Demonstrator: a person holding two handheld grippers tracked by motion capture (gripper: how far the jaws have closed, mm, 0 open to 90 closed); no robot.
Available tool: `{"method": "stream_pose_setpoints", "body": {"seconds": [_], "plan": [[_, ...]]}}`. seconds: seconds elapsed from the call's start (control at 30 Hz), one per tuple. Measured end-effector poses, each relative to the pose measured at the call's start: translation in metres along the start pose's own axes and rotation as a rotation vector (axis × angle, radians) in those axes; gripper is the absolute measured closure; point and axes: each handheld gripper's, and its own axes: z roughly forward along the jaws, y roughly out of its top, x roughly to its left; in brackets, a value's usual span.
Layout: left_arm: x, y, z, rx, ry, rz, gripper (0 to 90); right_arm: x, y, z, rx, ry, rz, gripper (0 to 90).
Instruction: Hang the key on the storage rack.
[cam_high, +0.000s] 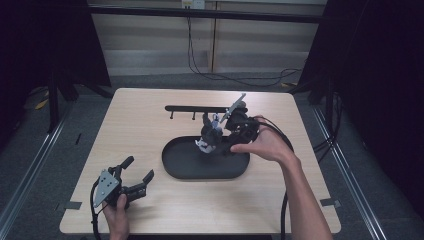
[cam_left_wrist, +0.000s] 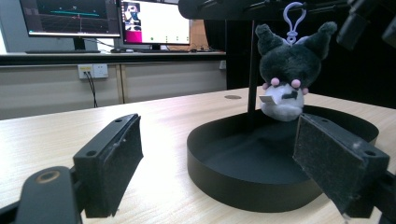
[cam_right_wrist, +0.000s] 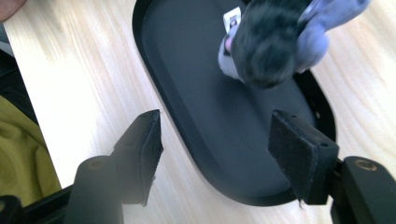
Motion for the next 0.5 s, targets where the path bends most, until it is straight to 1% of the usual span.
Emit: {"method": "stream_pose_setpoints", "body": {"seconds": [0.03, 0.07, 0.13, 0.17, 0.23, 0.27, 0.3, 0.33, 0.37, 0.4, 0.43, 0.47, 0.5], "plan": [[0.000, 0.000, 0.000, -0.001, 0.000, -0.002, 15.3, 0.002, -0.003, 0.003, -0.001, 0.001, 0.004, 35.1], [0.000, 0.000, 0.000, -0.001, 0.000, -0.001, 15.3, 0.004, -0.006, 0.005, -0.002, -0.009, 0.004, 34.7], [0.000, 0.000, 0.000, 0.000, 0.000, -0.001, 15.3, 0.006, -0.012, 0.009, -0.024, -0.005, 0.010, 33.5], [0.000, 0.000, 0.000, -0.001, 0.000, -0.001, 15.3, 0.007, -0.015, 0.010, -0.040, -0.012, 0.013, 33.1], [0.000, 0.000, 0.000, 0.000, 0.000, -0.001, 15.3, 0.010, -0.022, 0.015, -0.080, -0.008, 0.017, 32.2], [0.000, 0.000, 0.000, -0.001, 0.010, -0.002, 15.3, 0.011, -0.026, 0.017, -0.103, -0.009, 0.025, 31.0], [0.000, 0.000, 0.000, 0.000, 0.000, -0.001, 15.3, 0.012, -0.029, 0.019, -0.115, -0.008, 0.029, 28.9], [0.000, 0.000, 0.000, 0.000, 0.000, -0.001, 15.3, 0.015, -0.033, 0.023, -0.115, -0.002, 0.031, 28.1], [0.000, 0.000, 0.000, -0.001, 0.009, -0.001, 15.3, 0.017, -0.037, 0.027, -0.120, 0.004, 0.038, 27.5], [0.000, 0.000, 0.000, 0.001, -0.001, 0.000, 15.3, 0.019, -0.042, 0.031, -0.135, 0.004, 0.047, 26.4], [0.000, 0.000, 0.000, -0.001, -0.001, -0.001, 15.3, 0.021, -0.045, 0.034, -0.146, 0.011, 0.057, 26.4], [0.000, 0.000, 0.000, 0.000, 0.000, -0.001, 15.3, 0.022, -0.049, 0.038, -0.159, 0.014, 0.052, 26.4], [0.000, 0.000, 0.000, -0.002, 0.000, -0.002, 15.3, 0.024, -0.053, 0.042, -0.166, 0.009, 0.066, 26.3]]}}
